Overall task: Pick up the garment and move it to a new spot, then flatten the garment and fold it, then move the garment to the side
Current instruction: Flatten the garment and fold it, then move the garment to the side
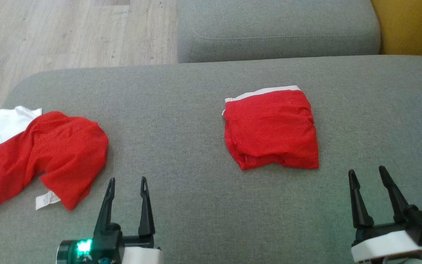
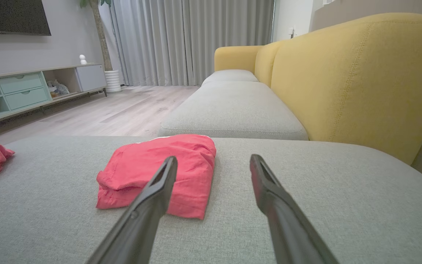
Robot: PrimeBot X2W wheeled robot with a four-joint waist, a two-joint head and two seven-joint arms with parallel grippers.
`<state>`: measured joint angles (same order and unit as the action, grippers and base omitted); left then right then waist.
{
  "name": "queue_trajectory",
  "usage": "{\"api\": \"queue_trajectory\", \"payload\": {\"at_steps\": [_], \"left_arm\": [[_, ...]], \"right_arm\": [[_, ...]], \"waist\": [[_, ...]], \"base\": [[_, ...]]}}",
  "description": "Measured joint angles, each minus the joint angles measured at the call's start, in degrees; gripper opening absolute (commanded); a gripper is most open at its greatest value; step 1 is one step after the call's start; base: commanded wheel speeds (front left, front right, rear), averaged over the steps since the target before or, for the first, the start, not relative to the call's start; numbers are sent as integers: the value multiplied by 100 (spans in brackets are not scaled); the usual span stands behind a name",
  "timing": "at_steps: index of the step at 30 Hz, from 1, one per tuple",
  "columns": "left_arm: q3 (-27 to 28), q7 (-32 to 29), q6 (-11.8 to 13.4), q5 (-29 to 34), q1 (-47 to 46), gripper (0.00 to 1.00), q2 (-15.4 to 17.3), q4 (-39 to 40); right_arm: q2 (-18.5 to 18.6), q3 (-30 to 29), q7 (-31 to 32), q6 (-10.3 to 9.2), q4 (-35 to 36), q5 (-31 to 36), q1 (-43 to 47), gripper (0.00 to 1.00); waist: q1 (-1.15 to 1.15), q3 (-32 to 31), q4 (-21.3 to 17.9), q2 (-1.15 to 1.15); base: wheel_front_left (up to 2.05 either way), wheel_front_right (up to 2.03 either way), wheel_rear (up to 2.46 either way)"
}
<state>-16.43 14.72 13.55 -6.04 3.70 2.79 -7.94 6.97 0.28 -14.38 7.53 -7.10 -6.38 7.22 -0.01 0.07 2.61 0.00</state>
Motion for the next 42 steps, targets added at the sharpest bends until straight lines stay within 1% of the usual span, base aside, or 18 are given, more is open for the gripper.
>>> {"api": "queue_trajectory", "payload": {"at_steps": [5,6,10,14,17,22,26,27,29,33,37,42], "left_arm": [[87,0,-7,7,38,100,1,-10],[91,0,-51,10,38,100,1,-14],[93,0,-97,19,40,100,1,-33],[94,0,-94,147,41,100,0,-36],[93,0,-48,156,42,100,0,-40],[80,0,-42,156,43,100,1,-27],[31,0,-44,170,41,100,1,31],[8,0,-55,216,37,100,2,52],[-43,0,-164,275,21,100,9,116],[-69,-1,-204,235,-44,100,7,180],[-103,-1,-243,199,-231,100,7,174],[-233,-1,-211,199,-513,100,3,191]], "right_arm": [[-1,56,0,0,-23,25,52,100],[-2,60,0,0,-33,42,52,100],[-1,74,0,0,-82,85,52,100],[-1,79,0,0,-93,92,52,100],[-1,90,0,0,-99,92,52,100],[-1,90,0,0,-113,92,50,100],[-1,80,0,0,-271,92,10,100],[-1,80,0,0,-332,91,-32,100],[2,100,0,0,-503,91,-233,100],[32,198,0,0,-853,91,-954,100],[42,157,0,0,-1294,42,-1696,100],[46,-37,27,0,-2373,-210,-2403,100]], "waist": [[1,-4,-23,0],[1,-4,-22,0],[1,-7,-13,0],[1,-3,-10,0],[1,11,-12,0],[1,64,-10,0],[1,190,-1,0],[1,236,2,0],[1,345,7,0],[1,611,26,0],[2,886,74,0],[2,1225,194,0]], "base": [[0,0,0],[0,0,0],[0,0,0],[0,0,0],[0,0,0],[0,0,0],[0,0,0],[0,0,0],[0,0,0],[0,0,0],[0,0,0],[0,0,0]]}}
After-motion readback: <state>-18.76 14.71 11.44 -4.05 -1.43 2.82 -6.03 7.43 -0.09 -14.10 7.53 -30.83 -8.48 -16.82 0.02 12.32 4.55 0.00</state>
